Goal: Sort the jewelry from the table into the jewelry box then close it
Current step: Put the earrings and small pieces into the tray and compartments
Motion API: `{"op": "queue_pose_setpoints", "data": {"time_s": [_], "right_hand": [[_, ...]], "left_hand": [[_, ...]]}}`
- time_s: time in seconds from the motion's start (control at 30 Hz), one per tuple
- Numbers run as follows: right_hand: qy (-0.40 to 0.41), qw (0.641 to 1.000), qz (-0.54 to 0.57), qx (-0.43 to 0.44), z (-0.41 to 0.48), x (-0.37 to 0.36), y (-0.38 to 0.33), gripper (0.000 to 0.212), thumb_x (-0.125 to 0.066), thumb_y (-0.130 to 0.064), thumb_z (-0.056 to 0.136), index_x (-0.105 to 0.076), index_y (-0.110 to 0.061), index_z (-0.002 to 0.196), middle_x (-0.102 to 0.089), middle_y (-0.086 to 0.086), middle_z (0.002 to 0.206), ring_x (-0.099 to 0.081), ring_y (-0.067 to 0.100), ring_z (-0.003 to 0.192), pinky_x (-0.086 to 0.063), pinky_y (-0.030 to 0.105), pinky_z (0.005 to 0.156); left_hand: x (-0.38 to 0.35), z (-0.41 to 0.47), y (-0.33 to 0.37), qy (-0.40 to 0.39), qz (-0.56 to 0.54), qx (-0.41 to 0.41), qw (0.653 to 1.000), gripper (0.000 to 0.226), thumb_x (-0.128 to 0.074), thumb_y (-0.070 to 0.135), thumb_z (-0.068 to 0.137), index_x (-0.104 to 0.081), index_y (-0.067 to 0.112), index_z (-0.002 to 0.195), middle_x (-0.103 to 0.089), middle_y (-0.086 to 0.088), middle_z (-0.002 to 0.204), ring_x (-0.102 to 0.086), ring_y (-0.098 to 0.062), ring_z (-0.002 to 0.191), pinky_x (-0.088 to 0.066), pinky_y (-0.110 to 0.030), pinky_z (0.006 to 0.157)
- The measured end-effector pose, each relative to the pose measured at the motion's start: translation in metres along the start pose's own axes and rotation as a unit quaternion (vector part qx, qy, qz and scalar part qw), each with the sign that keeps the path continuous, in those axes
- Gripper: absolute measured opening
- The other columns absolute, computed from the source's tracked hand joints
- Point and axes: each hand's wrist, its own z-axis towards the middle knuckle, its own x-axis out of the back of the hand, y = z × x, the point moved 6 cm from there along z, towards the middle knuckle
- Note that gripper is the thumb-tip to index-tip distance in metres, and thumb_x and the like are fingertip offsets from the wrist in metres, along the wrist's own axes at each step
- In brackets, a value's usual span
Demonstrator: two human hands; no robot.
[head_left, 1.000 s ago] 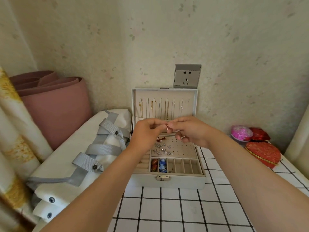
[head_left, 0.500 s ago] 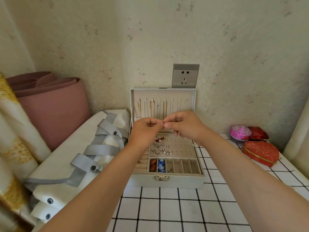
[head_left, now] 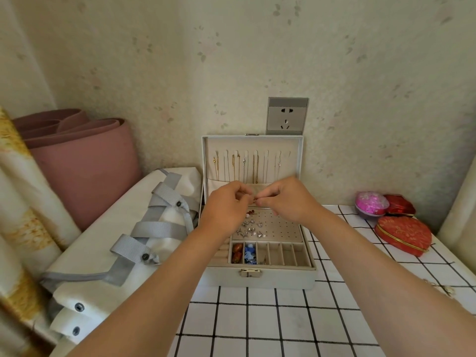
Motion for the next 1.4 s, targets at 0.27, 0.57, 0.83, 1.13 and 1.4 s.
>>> {"op": "queue_pose_setpoints", "data": {"time_s": [0.27,0.57,0.83,1.13,1.4], "right_hand": [[0.005,0.987,-0.16,0.026,-0.006,-0.013,0.011,0.013,-0.071,-0.023,0.087,-0.08,-0.032,0.082,-0.071,-0.016,0.072,-0.064,0.003,0.068,-0.053,0.026,0.066],[0.019,0.946,-0.311,0.092,-0.01,-0.019,0.0,0.015,-0.063,-0.024,0.089,-0.076,-0.027,0.081,-0.065,-0.007,0.079,-0.058,0.011,0.074,-0.054,0.034,0.066],[-0.039,0.949,-0.3,0.084,-0.008,-0.018,0.003,0.015,-0.065,-0.025,0.088,-0.076,-0.031,0.08,-0.069,-0.013,0.085,-0.06,0.007,0.082,-0.054,0.032,0.073],[-0.068,0.966,-0.246,0.043,-0.004,-0.017,0.012,0.01,-0.069,-0.027,0.088,-0.077,-0.03,0.092,-0.064,-0.018,0.083,-0.06,0.001,0.082,-0.054,0.03,0.079],[-0.054,0.976,-0.209,0.015,-0.009,-0.012,0.013,0.01,-0.072,-0.03,0.088,-0.076,-0.028,0.097,-0.071,-0.012,0.096,-0.065,0.005,0.089,-0.056,0.034,0.086]], "left_hand": [[-0.017,-0.004,-0.01,-0.088,0.191,-0.114,0.971,0.031,-0.052,0.023,0.097,-0.063,0.029,0.125,-0.061,0.007,0.12,-0.045,-0.015,0.116,-0.042,-0.034,0.097],[-0.026,-0.008,-0.016,-0.132,0.25,-0.16,0.946,0.034,-0.048,0.024,0.098,-0.062,0.021,0.129,-0.061,-0.001,0.123,-0.044,-0.021,0.118,-0.041,-0.038,0.099],[-0.027,-0.008,-0.018,-0.126,0.237,-0.159,0.95,0.035,-0.05,0.024,0.097,-0.061,0.021,0.13,-0.06,0.001,0.12,-0.046,-0.019,0.115,-0.041,-0.035,0.098],[-0.028,-0.007,-0.02,-0.122,0.243,-0.156,0.95,0.036,-0.051,0.029,0.097,-0.06,0.02,0.131,-0.057,0.001,0.122,-0.043,-0.018,0.115,-0.04,-0.032,0.097],[-0.025,-0.009,-0.011,-0.114,0.237,-0.16,0.951,0.037,-0.051,0.031,0.097,-0.058,0.022,0.132,-0.058,0.001,0.12,-0.044,-0.017,0.114,-0.041,-0.033,0.095]]}}
